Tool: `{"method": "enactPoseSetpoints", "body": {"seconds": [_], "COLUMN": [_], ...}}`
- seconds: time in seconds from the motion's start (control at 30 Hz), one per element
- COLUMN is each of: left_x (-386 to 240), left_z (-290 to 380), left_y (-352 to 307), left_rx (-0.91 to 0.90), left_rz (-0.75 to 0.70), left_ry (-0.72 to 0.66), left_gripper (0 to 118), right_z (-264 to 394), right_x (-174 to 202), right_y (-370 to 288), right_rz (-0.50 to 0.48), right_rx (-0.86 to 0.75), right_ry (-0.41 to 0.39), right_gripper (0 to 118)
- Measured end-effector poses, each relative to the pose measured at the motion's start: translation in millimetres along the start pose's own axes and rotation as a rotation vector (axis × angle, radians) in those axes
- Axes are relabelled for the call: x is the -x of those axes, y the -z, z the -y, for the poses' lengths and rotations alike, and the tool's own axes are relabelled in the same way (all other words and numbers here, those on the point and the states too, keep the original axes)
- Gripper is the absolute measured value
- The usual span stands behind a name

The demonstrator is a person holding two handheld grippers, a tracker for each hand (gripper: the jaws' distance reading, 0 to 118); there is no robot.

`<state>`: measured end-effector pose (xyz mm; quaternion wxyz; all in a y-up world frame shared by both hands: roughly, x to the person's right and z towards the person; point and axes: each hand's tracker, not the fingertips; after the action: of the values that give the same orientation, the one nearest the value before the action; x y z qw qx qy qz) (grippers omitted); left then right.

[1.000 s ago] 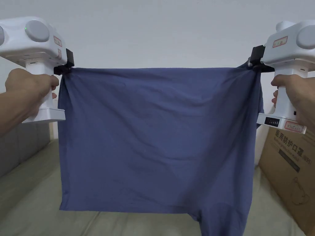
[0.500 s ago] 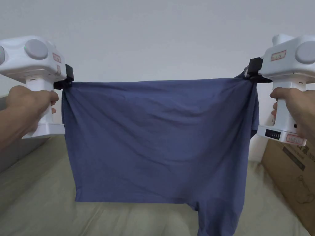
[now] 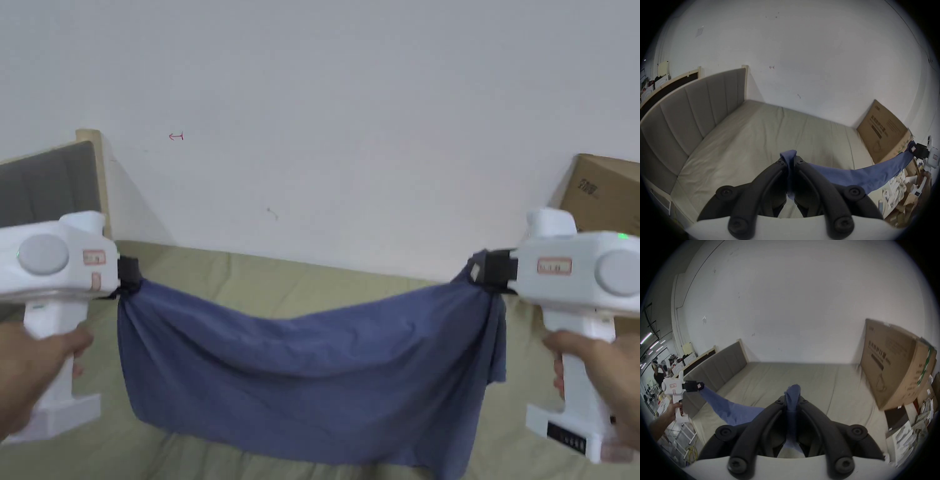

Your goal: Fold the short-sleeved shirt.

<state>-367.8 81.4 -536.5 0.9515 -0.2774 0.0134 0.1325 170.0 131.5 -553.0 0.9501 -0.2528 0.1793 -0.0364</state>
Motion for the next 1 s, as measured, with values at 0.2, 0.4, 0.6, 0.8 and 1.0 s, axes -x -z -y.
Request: {"method": "enactPoseSetpoints", "body": {"seconds": [0.2, 0.4, 0.6, 0.8, 1.0], "left_x": [16, 38, 66, 81, 96], "left_z": [110, 224, 297, 329, 316], "left_y": [-42, -72, -77, -70, -87], "left_rx": [0.056, 0.207, 0.305, 0.373, 0.382], "left_rz": [0.042, 0.049, 0.013, -0.012, 0.078], "left_ry": [0.035, 0.066, -0.035, -0.065, -0.256], "left_gripper": [6, 6, 6, 8, 63], "right_z": [133, 259, 340, 371, 367], "right_x": [4, 2, -1, -12, -39], "right_y": [-42, -76, -82, -79, -93], "right_rz": [-0.049, -0.074, -0.056, 0.023, 0.149], "right_rx": [0.118, 0.281, 0.447, 0.502, 0.545], "right_ry": [-0.037, -0.036, -0.001, 0.09, 0.185], "right_gripper": [8, 8, 8, 11, 60]}}
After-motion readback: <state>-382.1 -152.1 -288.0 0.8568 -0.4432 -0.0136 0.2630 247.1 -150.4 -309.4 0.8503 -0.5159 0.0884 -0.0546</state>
